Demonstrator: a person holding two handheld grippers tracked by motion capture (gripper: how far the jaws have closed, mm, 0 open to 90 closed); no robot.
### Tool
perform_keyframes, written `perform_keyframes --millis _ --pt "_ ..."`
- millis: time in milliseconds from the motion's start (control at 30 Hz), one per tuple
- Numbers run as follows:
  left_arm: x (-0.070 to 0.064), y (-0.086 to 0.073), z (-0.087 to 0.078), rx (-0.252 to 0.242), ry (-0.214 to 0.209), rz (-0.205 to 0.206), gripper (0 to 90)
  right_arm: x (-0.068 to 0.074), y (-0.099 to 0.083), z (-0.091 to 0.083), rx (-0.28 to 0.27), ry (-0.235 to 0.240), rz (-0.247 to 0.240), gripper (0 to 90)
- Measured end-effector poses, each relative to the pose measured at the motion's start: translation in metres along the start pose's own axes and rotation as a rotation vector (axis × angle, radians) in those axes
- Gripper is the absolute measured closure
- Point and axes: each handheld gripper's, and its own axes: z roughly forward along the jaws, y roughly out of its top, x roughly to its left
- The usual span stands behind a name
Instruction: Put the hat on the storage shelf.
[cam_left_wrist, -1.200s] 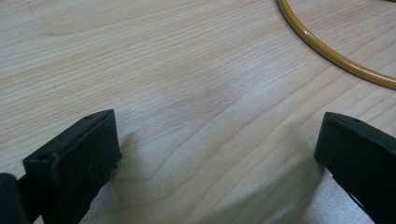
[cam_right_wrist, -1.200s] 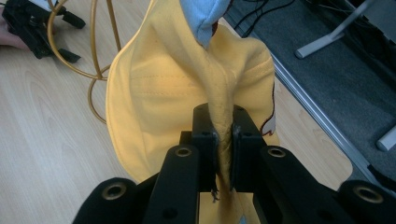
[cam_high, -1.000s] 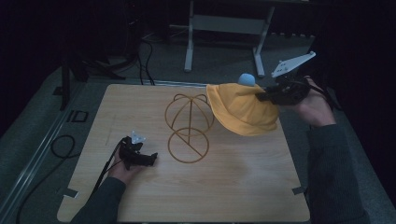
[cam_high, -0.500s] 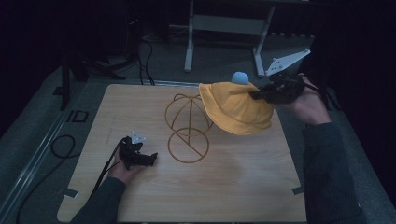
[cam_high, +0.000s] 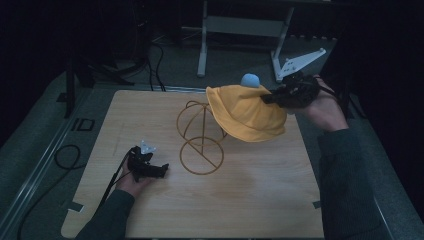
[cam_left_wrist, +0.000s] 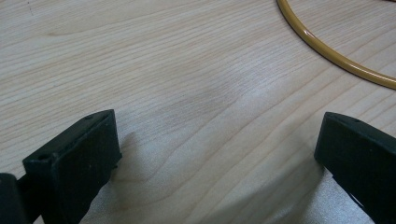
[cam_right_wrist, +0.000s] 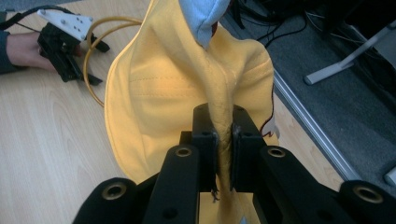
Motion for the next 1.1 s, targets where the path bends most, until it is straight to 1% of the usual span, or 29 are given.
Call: perform_keyframes --millis 67,100,400,833,933,1100 --pt "0.0 0.0 0.0 0.0 0.0 0.0 0.1 0.0 0.001 0.001 -0.001 0.0 -0.001 83.3" --pt "0.0 0.0 0.0 0.0 0.0 0.0 0.1 0.001 0.006 0.004 -0.004 0.001 -0.006 83.3" --pt "0.0 0.0 0.0 0.0 -0.001 -0.001 0.1 0.005 0.017 0.013 0.004 0.005 -0.016 83.4" --pt "0.0 0.0 0.0 0.0 -0.001 -0.002 0.1 0.009 0.028 0.021 0.005 0.022 -0.029 83.4" --pt "0.0 0.0 0.0 0.0 -0.002 -0.001 0.1 0.01 0.032 0.024 -0.003 0.025 -0.033 83.4" --pt "0.0 0.0 0.0 0.0 -0.002 -0.001 0.1 0.014 0.038 0.032 0.002 0.031 -0.042 83.4"
